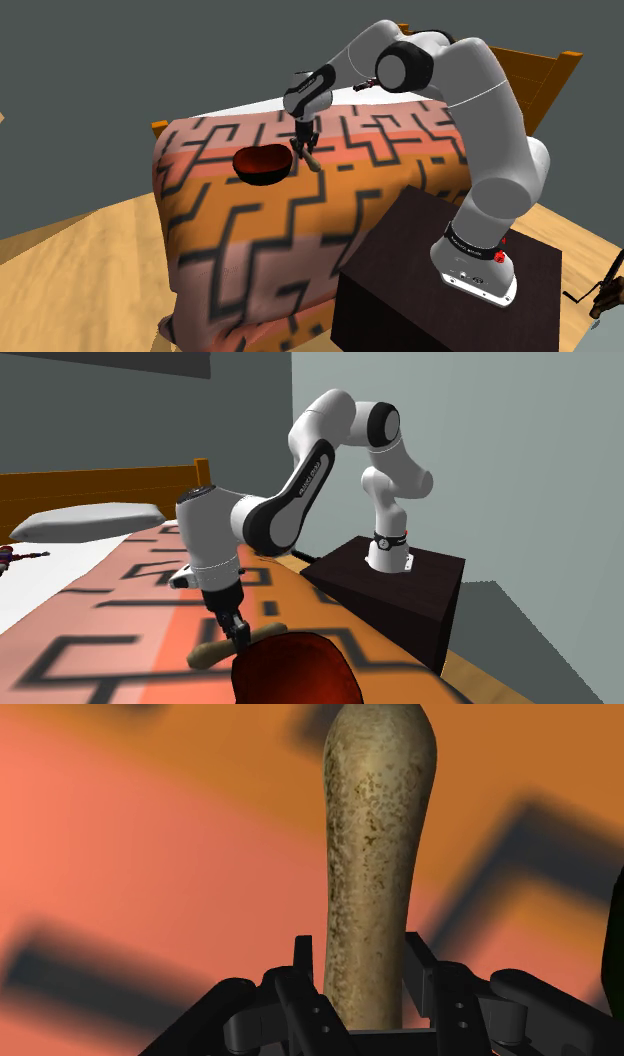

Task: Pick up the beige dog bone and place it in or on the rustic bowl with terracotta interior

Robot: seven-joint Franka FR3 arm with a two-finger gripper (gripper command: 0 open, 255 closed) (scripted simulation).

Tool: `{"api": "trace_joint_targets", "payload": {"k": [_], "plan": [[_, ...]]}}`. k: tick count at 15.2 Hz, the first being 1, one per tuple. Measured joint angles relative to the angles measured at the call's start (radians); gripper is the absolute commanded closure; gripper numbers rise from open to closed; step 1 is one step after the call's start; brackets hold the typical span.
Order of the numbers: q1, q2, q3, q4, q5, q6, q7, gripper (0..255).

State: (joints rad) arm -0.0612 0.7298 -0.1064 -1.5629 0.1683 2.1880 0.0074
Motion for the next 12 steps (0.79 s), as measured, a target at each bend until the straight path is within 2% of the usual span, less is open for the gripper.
{"api": "trace_joint_targets", "payload": {"k": [12], "plan": [[0.005, -0.09, -0.01, 0.019, -0.014, -0.109, 0.015, 255]]}}
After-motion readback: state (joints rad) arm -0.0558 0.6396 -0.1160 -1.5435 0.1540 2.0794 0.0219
